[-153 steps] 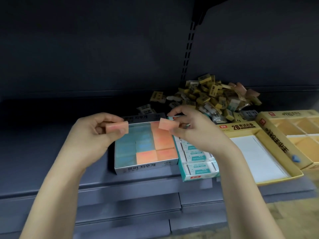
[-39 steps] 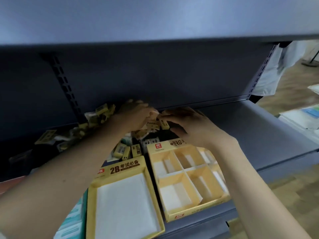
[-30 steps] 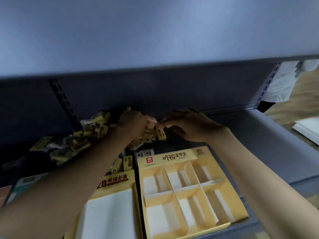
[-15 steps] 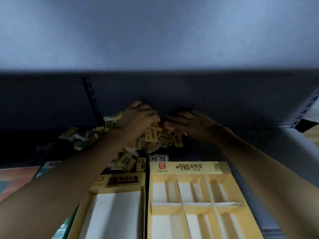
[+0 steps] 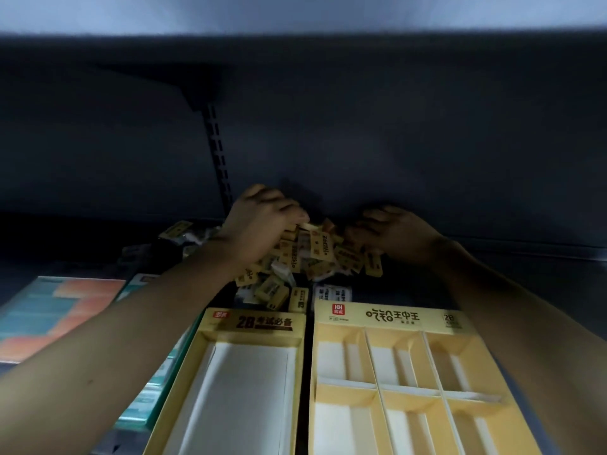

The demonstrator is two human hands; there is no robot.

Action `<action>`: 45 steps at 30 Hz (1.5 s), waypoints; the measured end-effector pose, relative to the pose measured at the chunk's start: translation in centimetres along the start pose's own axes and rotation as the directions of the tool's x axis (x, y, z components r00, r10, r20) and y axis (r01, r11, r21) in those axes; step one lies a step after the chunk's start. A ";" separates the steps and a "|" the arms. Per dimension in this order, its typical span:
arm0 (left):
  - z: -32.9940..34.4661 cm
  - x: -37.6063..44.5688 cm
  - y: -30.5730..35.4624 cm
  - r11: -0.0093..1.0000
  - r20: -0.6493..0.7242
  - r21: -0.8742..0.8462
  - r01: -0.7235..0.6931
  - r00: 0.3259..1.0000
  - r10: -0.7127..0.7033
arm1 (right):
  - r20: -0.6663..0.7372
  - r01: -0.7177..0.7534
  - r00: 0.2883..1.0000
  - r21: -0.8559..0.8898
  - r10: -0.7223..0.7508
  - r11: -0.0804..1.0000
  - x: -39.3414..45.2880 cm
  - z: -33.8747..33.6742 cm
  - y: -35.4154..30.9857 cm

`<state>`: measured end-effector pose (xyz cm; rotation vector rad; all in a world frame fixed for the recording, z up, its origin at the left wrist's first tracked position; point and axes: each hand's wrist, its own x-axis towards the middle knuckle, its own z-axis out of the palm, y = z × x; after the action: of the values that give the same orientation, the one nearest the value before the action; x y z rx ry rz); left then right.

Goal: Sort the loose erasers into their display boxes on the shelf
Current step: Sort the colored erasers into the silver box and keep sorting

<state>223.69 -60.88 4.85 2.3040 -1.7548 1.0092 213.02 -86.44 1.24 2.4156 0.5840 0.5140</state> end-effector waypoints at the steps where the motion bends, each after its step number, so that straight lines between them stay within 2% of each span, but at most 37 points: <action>1: -0.1 -0.1 -0.2 1.000 -0.011 -0.016 0.017 1.000 -0.018 | -0.019 0.002 1.000 0.033 -0.001 0.999 0.0 -0.3 0.0; 7: -1.0 -0.9 -0.7 0.978 -0.059 -0.155 0.136 0.987 -0.147 | -0.054 -0.102 0.993 0.129 0.109 0.986 0.6 -3.7 -0.1; 11: -1.7 -1.9 -1.2 0.947 -0.087 -0.227 0.228 0.963 -0.253 | -0.103 -0.164 0.975 0.253 0.195 0.953 2.5 -7.4 -1.2; 15: -2.7 -3.6 -2.2 0.852 -0.017 -0.358 0.381 0.910 -0.414 | -0.087 -0.227 0.959 0.329 0.269 0.916 5.8 -10.8 -3.9; 17: -3.3 -4.8 -3.1 0.784 0.042 -0.415 0.462 0.870 -0.491 | -0.089 -0.269 0.935 0.449 0.342 0.852 7.7 -12.7 -5.2; 20: -4.2 -7.4 -5.2 0.606 0.218 -0.518 0.604 0.778 -0.590 | -0.030 -0.319 0.892 0.665 0.452 0.675 11.0 -15.7 -7.0; 22: -4.9 -9.5 -6.8 0.393 0.367 -0.627 0.673 0.699 -0.613 | 0.062 -0.344 0.878 0.771 0.475 0.536 13.2 -17.2 -8.4; 24: -6.0 -11.9 -8.2 0.168 0.457 -0.707 0.687 0.625 -0.633 | 0.168 -0.372 0.865 0.847 0.474 0.380 15.3 -18.4 -10.2; 25: -6.6 -13.1 -8.7 0.093 0.495 -0.718 0.689 0.601 -0.627 | 0.215 -0.388 0.855 0.869 0.472 0.307 16.2 -18.7 -11.1; 26: -7.4 -14.2 -9.2 0.062 0.519 -0.719 0.692 0.594 -0.615 | 0.253 -0.398 0.845 0.886 0.472 0.237 17.0 -19.0 -12.2; 30: -9.2 -18.3 -11.0 0.006 0.557 -0.728 0.686 0.596 -0.578 | 0.336 -0.397 0.778 0.918 0.532 0.001 19.7 -18.9 -16.3; 32: -9.9 -19.8 -11.9 0.043 0.577 -0.704 0.709 0.606 -0.548 | 0.382 -0.368 0.736 0.919 0.559 -0.144 20.8 -18.4 -18.3; 34: -10.3 -21.0 -12.6 0.051 0.592 -0.704 0.709 0.624 -0.510 | 0.427 -0.300 0.698 0.903 0.575 -0.306 21.5 -18.0 -20.3; 37: -10.5 -22.0 -13.5 -0.014 0.616 -0.713 0.701 0.617 -0.489 | 0.485 -0.163 0.639 0.844 0.597 -0.511 22.5 -17.8 -22.6; 40: -10.5 -22.6 -14.7 -0.002 0.616 -0.706 0.708 0.613 -0.494 | 0.528 -0.163 0.587 0.820 0.614 -0.549 23.3 -17.6 -24.0; 43: -10.6 -23.3 -15.9 0.051 0.590 -0.716 0.697 0.643 -0.488 | 0.548 -0.233 0.566 0.823 0.616 -0.518 23.8 -17.7 -24.8; 45: -10.4 -23.8 -16.7 0.119 0.559 -0.716 0.688 0.667 -0.493 | 0.547 -0.299 0.537 0.835 0.642 -0.462 24.3 -17.8 -25.1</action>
<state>230.64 -30.81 5.58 1.9187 -0.7339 -0.3461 217.42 -47.63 4.21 4.2722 -0.7873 1.0666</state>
